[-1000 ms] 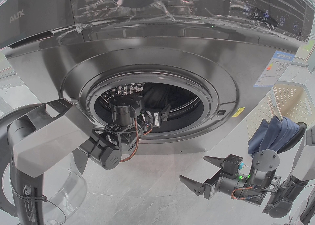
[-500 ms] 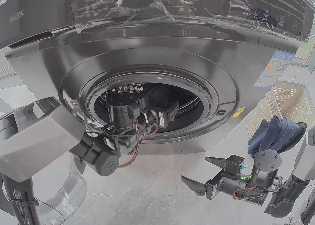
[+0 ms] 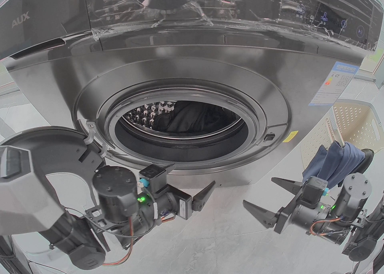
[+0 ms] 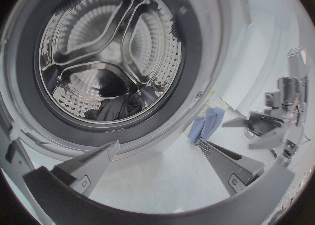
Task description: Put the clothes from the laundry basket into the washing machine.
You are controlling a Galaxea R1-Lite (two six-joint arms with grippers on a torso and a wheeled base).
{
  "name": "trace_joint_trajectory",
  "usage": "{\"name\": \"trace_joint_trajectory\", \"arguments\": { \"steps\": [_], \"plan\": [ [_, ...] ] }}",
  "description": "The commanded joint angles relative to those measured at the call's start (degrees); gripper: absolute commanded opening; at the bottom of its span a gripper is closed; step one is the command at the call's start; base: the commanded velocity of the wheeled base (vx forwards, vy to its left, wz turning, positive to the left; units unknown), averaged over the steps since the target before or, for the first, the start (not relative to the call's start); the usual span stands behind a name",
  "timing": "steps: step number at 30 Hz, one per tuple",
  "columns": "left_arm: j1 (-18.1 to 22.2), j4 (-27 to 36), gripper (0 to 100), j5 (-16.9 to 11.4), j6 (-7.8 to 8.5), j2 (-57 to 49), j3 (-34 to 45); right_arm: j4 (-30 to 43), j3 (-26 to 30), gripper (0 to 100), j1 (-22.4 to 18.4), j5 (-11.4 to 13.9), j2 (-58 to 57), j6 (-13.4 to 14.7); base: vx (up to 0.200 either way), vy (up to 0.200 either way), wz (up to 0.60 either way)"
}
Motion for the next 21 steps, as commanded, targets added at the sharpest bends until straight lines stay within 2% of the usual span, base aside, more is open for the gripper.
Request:
{"name": "trace_joint_trajectory", "arguments": {
  "steps": [1, 3, 7, 9, 11, 12, 15, 16, 18, 21],
  "plan": [
    [-1.4, -3.2, 100, 0.2, 0.34, -11.1, 9.0, 0.4, 1.0, 100, -5.2, -0.2, -11.0, -1.6, 0.0, 0.0, 0.0],
    [-1.2, -3.2, 100, 0.2, 0.34, -13.4, 11.2, 0.5, 1.3, 100, -7.9, -0.2, -12.2, -2.1, 0.0, 0.0, 0.0],
    [0.1, -3.5, 100, 0.6, 0.78, -17.6, 15.1, 0.5, 3.2, 100, -12.0, -0.2, -12.7, -2.1, -0.15, 0.0, 0.0],
    [0.8, -3.4, 100, 0.8, 1.57, -19.8, 16.3, 0.4, 4.9, 100, -13.3, -0.2, -12.8, -2.1, 0.0, 0.0, 0.0],
    [0.8, -3.4, 100, 0.8, 1.57, -19.8, 16.3, 0.4, 4.9, 100, -13.3, -0.2, -12.8, -2.1, 0.0, 0.0, 0.0],
    [2.1, -3.4, 100, 0.8, 2.89, -23.5, 18.0, 0.7, 5.8, 100, -14.4, -0.5, -14.0, -1.4, 0.0, 0.0, 0.0],
    [2.4, -3.1, 100, 0.9, 4.03, -27.8, 20.6, 2.9, 5.8, 100, -16.8, -2.6, -17.6, -1.4, -0.2, 0.0, 0.0],
    [2.4, -3.1, 100, 0.9, 4.03, -27.8, 20.6, 2.9, 5.8, 100, -16.8, -2.6, -17.6, -1.4, 0.0, 0.0, 0.0],
    [4.0, -1.9, 100, 0.9, 4.56, -32.5, 23.6, 9.1, 5.8, 100, -18.0, -3.2, -24.0, -1.7, 0.0, 0.0, 0.0],
    [6.8, -0.3, 100, 0.8, 6.49, -37.5, 26.3, 20.3, 5.8, 100, -17.6, -4.3, -33.0, -1.8, 0.0, 0.0, 0.0]
  ]
}}
